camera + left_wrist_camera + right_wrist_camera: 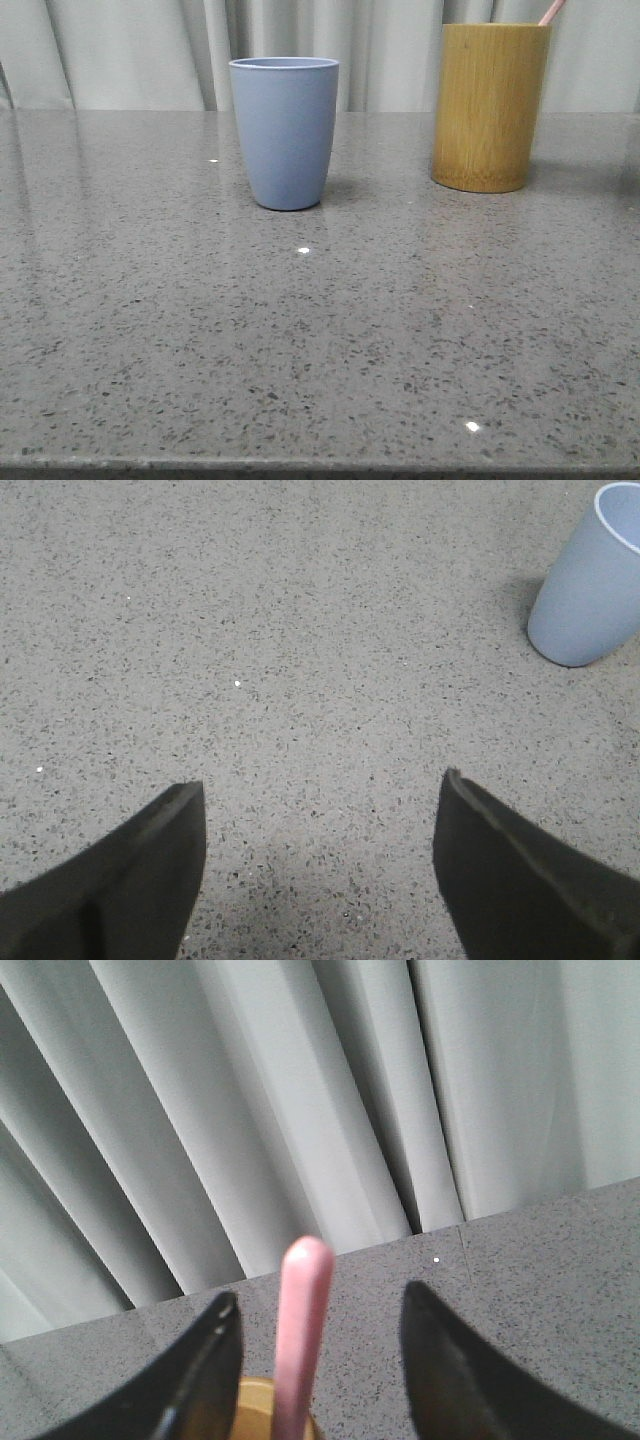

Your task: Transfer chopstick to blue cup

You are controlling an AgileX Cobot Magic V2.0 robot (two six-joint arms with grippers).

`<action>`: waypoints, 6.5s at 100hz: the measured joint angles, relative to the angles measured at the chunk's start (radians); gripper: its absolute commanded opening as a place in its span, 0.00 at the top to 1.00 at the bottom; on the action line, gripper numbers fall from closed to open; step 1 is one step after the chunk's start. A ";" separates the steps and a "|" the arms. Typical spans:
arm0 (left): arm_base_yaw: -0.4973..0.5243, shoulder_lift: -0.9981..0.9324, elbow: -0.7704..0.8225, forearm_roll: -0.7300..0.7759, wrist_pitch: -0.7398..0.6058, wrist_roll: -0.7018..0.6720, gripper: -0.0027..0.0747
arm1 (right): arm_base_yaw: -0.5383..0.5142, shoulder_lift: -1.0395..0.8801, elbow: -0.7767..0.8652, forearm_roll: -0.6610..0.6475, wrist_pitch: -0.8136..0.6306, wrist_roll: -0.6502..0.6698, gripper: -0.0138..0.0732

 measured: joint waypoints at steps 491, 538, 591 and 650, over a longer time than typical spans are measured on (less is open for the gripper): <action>0.000 0.000 0.000 0.000 0.000 0.000 0.42 | 0.084 -1.023 0.104 -0.487 1.325 0.080 0.46; 0.000 0.000 0.000 0.000 0.000 0.000 0.99 | 0.084 -1.023 0.104 -0.487 1.326 0.082 0.92; 0.000 0.000 0.000 0.000 0.000 0.000 0.99 | 0.084 -1.023 0.104 -0.487 1.326 0.082 0.92; -0.009 -0.028 0.039 0.060 -0.101 0.000 0.99 | 0.084 -1.023 0.104 -0.487 1.327 0.082 0.92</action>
